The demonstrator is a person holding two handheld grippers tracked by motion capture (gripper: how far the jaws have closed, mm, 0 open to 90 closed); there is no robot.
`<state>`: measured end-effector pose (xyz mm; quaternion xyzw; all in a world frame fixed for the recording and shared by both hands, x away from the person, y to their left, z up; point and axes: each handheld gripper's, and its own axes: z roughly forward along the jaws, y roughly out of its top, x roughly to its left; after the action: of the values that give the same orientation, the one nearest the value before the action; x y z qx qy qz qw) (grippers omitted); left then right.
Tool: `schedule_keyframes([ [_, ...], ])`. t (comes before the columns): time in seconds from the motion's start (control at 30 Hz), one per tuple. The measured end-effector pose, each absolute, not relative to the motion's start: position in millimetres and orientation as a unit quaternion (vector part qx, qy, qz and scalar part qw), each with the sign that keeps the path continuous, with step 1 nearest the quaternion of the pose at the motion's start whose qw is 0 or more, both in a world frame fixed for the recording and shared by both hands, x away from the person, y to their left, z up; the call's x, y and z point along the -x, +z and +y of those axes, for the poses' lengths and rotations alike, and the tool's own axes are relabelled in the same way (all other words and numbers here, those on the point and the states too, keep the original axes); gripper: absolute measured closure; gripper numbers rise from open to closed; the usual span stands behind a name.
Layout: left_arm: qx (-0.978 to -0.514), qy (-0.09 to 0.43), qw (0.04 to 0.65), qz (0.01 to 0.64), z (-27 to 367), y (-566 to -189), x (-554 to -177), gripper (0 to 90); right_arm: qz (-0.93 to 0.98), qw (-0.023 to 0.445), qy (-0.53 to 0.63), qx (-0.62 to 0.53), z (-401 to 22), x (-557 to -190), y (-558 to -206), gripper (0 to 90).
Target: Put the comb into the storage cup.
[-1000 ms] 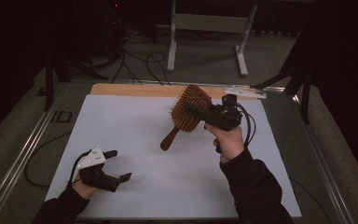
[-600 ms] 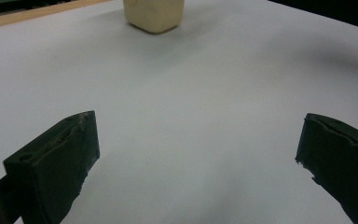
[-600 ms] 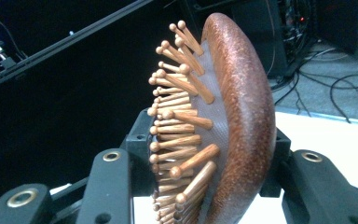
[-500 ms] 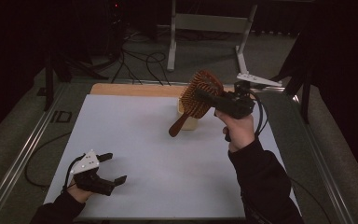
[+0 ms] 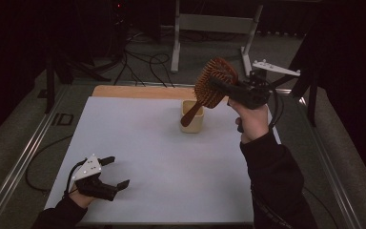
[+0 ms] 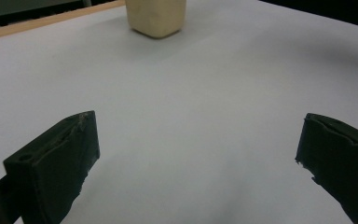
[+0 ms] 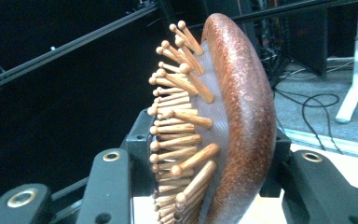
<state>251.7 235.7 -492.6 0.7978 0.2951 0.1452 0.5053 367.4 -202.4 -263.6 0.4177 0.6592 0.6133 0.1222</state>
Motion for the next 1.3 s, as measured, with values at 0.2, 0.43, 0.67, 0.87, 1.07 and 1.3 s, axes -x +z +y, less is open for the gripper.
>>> schedule_keyframes([
  [0.2,-0.796,0.143,0.51,0.292,236.0,-491.8,-251.2,0.0,0.656,0.136,0.608,-0.426,-205.1,-378.0,-256.3,52.4],
  [0.43,-0.796,0.143,0.512,0.29,235.4,-491.4,-251.0,0.0,0.65,0.155,0.604,-0.434,-207.3,-391.8,-244.9,52.4],
  [0.67,-0.795,0.143,0.516,0.285,235.3,-491.1,-250.7,0.0,0.646,0.162,0.599,-0.445,-206.2,-406.6,-239.1,52.4],
  [0.87,-0.792,0.146,0.52,0.284,236.2,-490.2,-250.5,0.0,0.651,0.172,0.583,-0.454,-200.8,-419.5,-246.0,52.4],
  [1.07,-0.79,0.145,0.524,0.282,236.6,-489.4,-250.2,0.0,0.652,0.172,0.575,-0.464,-197.7,-433.1,-258.2,52.4],
  [1.3,-0.79,0.144,0.526,0.28,236.5,-489.3,-249.9,0.0,0.65,0.17,0.566,-0.478,-198.3,-445.5,-273.7,52.4],
])
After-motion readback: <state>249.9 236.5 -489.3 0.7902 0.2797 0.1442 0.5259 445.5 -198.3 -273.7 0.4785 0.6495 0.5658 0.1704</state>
